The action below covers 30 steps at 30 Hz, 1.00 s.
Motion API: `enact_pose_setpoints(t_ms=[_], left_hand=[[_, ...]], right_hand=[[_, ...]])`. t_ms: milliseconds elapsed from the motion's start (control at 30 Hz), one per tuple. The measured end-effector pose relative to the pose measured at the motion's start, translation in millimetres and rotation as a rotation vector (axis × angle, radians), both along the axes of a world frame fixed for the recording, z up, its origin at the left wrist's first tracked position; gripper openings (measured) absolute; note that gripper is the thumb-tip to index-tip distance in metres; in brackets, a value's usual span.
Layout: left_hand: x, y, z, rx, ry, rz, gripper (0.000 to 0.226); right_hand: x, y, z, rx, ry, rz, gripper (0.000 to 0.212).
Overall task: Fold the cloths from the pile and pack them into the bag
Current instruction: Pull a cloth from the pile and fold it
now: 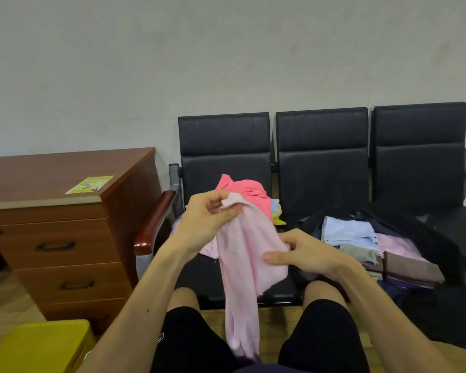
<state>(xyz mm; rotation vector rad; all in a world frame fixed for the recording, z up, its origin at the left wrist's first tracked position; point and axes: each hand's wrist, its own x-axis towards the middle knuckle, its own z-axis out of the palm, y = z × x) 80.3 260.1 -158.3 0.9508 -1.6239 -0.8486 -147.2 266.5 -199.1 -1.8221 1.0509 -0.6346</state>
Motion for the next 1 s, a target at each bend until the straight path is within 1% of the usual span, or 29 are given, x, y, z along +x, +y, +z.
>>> enact_pose_setpoints(t_ms=[67,133,167,233,267,333,400,467,500,533,600,633,700,800,867,900,933,1000], left_hand=[[4.3,-2.9,5.0,-0.019,-0.024,0.018,0.016],[8.0,-5.9,8.0,-0.033,-0.057,0.042,0.016],[10.2,-7.2,8.5,-0.036,-0.057,0.058,0.016],[14.9,-10.9,8.4,-0.04,-0.045,0.111,0.016],[16.7,-12.5,7.9,-0.039,-0.043,0.142,0.016],[17.9,-14.5,6.3,-0.038,-0.037,0.18,0.017],[17.6,-16.1,4.0,-0.033,-0.031,0.201,0.018],[17.4,-16.3,2.2,-0.012,-0.035,0.215,0.015],[17.4,-16.6,1.6,0.0,-0.038,0.215,0.013],[17.8,-17.1,0.9,0.01,-0.039,0.212,0.013],[17.7,-19.9,-0.6,0.024,-0.019,0.206,0.011],[17.1,-22.2,-1.6,0.037,0.008,0.202,0.009],[14.9,-26.8,-6.7,0.072,0.068,0.188,0.011],[8.5,-36.1,-13.3,0.096,0.107,0.143,0.036],[3.0,-45.2,-20.0,0.1,0.091,0.152,0.044],[0.8,-49.9,-20.1,0.076,0.053,0.183,0.042],[-1.1,-54.0,-26.6,0.061,-0.003,0.224,0.034],[-4.6,-59.6,-32.5,0.004,-0.049,0.28,0.019]], right_hand=[[-7.7,-3.4,3.4,-0.043,0.146,0.019,0.027],[-17.9,-9.6,16.4,-0.141,0.203,-0.045,0.02],[-23.3,-11.4,27.5,-0.196,0.166,-0.128,0.019],[-31.1,-10.8,56.1,-0.306,-0.007,-0.282,0.014],[-32.4,-8.9,71.1,-0.371,-0.064,-0.316,0.01],[-28.2,-6.1,91.9,-0.493,-0.054,-0.326,0.013],[-22.3,-8.1,97.5,-0.538,0.01,-0.344,0.026],[-20.0,-11.4,94.1,-0.541,0.077,-0.393,0.044],[-20.4,-12.5,91.8,-0.534,0.104,-0.41,0.046],[-19.5,-12.9,89.7,-0.522,0.119,-0.417,0.04],[-17.7,-13.2,84.1,-0.484,0.108,-0.418,0.018],[-16.8,-14.2,81.2,-0.46,0.067,-0.421,0.013],[-14.2,-17.9,75.1,-0.407,-0.059,-0.44,0.011],[-10.7,-25.6,70.2,-0.358,-0.203,-0.489,0.013],[-7.7,-34.1,63.2,-0.338,-0.236,-0.512,0.012],[-5.6,-37.6,62.3,-0.331,-0.262,-0.519,0.012],[-4.0,-40.0,54.9,-0.296,-0.291,-0.537,0.013],[-2.4,-44.9,46.0,-0.256,-0.351,-0.573,0.016]])
